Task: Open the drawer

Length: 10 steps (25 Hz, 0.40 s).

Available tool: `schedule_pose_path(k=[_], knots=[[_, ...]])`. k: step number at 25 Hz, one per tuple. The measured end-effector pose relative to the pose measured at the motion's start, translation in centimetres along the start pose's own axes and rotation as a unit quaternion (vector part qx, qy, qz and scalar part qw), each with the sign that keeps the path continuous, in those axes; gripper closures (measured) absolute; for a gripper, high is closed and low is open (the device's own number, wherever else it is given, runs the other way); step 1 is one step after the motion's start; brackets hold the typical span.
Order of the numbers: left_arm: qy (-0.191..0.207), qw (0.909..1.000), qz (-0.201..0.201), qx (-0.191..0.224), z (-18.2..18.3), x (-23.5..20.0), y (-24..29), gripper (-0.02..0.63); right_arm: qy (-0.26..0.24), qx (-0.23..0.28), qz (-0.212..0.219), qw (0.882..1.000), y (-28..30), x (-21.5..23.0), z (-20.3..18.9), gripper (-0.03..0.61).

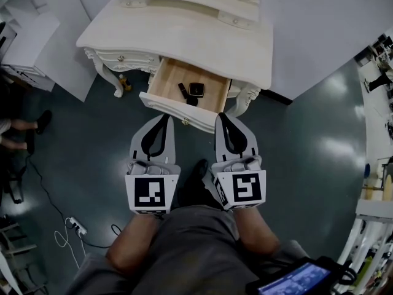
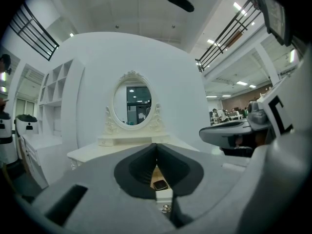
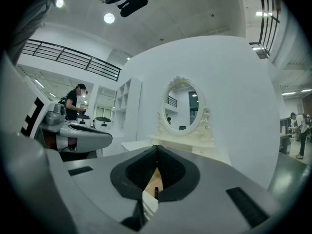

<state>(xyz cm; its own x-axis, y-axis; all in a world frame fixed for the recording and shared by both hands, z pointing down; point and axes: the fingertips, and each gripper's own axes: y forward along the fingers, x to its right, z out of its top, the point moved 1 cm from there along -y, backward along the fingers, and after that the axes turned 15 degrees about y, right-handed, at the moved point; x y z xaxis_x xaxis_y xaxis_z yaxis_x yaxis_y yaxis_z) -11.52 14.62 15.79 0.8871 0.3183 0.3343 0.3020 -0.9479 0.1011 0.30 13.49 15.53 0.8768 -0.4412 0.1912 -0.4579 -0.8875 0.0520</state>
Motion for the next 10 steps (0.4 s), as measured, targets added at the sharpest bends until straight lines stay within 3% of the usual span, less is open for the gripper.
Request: schedule_pose_path(k=[10], knots=[[-0.005, 0.9999, -0.008, -0.007, -0.30, 0.16, 0.29, 0.598, 0.004, 0.002, -0.002, 1.000, 0.31, -0.01, 0.03, 0.565]])
